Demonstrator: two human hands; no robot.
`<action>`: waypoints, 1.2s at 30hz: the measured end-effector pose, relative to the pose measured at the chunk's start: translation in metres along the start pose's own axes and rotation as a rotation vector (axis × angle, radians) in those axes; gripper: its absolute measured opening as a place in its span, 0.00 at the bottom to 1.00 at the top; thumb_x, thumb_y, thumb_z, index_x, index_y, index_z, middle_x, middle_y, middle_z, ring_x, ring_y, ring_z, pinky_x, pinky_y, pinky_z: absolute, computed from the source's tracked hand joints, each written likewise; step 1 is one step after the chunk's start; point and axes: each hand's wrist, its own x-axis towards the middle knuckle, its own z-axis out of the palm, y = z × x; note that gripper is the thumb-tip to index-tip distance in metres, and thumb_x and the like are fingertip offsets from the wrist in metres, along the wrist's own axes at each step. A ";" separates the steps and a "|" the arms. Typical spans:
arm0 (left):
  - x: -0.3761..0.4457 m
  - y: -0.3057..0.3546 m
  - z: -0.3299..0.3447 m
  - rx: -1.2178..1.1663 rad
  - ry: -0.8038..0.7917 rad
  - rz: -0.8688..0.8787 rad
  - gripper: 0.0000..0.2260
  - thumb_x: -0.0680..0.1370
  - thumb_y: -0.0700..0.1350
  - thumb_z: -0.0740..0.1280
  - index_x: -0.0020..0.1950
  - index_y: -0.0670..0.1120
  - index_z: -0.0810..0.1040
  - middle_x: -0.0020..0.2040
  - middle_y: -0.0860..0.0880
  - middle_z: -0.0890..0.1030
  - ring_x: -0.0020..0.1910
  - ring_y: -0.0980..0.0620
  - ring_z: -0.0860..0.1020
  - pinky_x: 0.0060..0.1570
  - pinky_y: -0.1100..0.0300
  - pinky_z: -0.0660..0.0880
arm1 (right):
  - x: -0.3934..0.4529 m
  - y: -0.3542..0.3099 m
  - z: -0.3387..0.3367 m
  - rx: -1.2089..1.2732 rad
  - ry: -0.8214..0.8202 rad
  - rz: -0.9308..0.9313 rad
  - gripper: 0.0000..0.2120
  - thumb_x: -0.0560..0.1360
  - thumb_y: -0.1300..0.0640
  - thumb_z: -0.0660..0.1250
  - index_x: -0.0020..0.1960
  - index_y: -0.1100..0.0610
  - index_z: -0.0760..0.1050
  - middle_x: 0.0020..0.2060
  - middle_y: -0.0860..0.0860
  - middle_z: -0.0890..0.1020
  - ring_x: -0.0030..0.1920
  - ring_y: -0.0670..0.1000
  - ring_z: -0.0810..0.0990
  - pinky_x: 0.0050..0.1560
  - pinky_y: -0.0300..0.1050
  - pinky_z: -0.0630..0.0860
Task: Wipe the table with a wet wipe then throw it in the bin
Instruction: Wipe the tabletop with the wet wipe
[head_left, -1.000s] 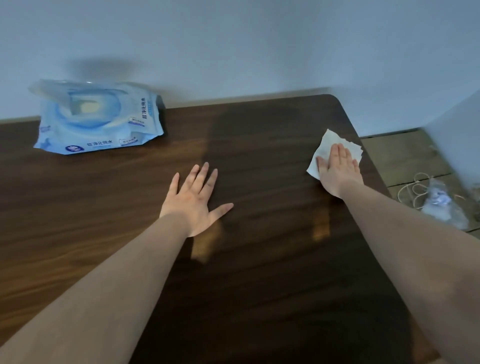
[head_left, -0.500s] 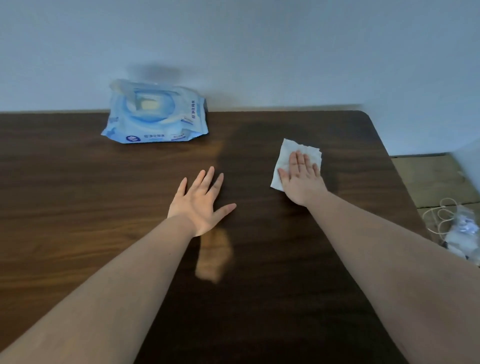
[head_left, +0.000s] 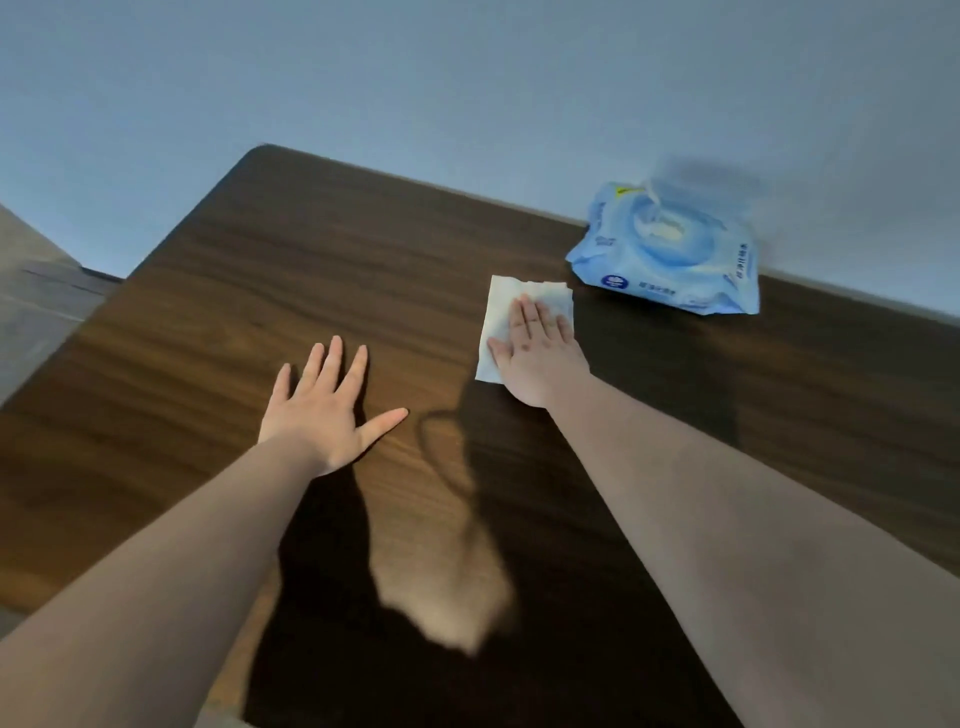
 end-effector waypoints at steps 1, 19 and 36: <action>-0.001 -0.019 0.002 -0.010 -0.010 -0.038 0.46 0.65 0.77 0.36 0.76 0.52 0.36 0.78 0.47 0.38 0.76 0.49 0.38 0.73 0.46 0.42 | 0.010 -0.019 0.000 -0.006 0.001 -0.020 0.30 0.81 0.44 0.39 0.76 0.58 0.35 0.77 0.52 0.38 0.76 0.51 0.37 0.72 0.48 0.34; 0.011 -0.084 0.027 -0.185 0.153 -0.059 0.49 0.63 0.79 0.38 0.77 0.52 0.41 0.78 0.51 0.41 0.76 0.51 0.37 0.72 0.41 0.37 | 0.134 -0.250 0.000 -0.130 0.076 -0.336 0.30 0.81 0.42 0.42 0.77 0.56 0.40 0.78 0.53 0.44 0.77 0.54 0.41 0.73 0.53 0.38; -0.005 -0.050 0.010 0.031 0.072 0.080 0.36 0.73 0.68 0.35 0.77 0.52 0.39 0.78 0.51 0.40 0.76 0.52 0.39 0.74 0.47 0.41 | 0.042 -0.081 0.008 -0.022 0.045 -0.093 0.31 0.80 0.40 0.39 0.77 0.55 0.38 0.77 0.50 0.40 0.76 0.49 0.38 0.72 0.47 0.35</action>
